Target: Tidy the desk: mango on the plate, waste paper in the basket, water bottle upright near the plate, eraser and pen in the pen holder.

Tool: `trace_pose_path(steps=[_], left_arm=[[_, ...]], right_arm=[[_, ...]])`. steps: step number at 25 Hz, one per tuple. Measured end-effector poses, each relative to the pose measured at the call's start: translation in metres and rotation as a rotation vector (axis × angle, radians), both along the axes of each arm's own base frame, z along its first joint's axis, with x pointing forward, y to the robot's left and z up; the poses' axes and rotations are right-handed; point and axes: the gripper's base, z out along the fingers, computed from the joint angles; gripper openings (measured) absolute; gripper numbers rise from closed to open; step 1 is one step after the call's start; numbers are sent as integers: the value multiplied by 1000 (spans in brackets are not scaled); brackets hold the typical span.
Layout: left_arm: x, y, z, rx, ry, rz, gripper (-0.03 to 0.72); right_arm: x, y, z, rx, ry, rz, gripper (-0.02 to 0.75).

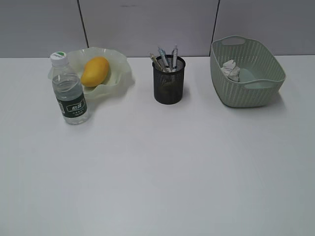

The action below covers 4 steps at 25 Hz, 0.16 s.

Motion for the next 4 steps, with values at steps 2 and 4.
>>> trace_pose_path(steps=[2, 4], left_arm=[[0, 0, 0, 0, 0, 0, 461], [0, 0, 0, 0, 0, 0, 461]], right_arm=[[0, 0, 0, 0, 0, 0, 435], [0, 0, 0, 0, 0, 0, 435]])
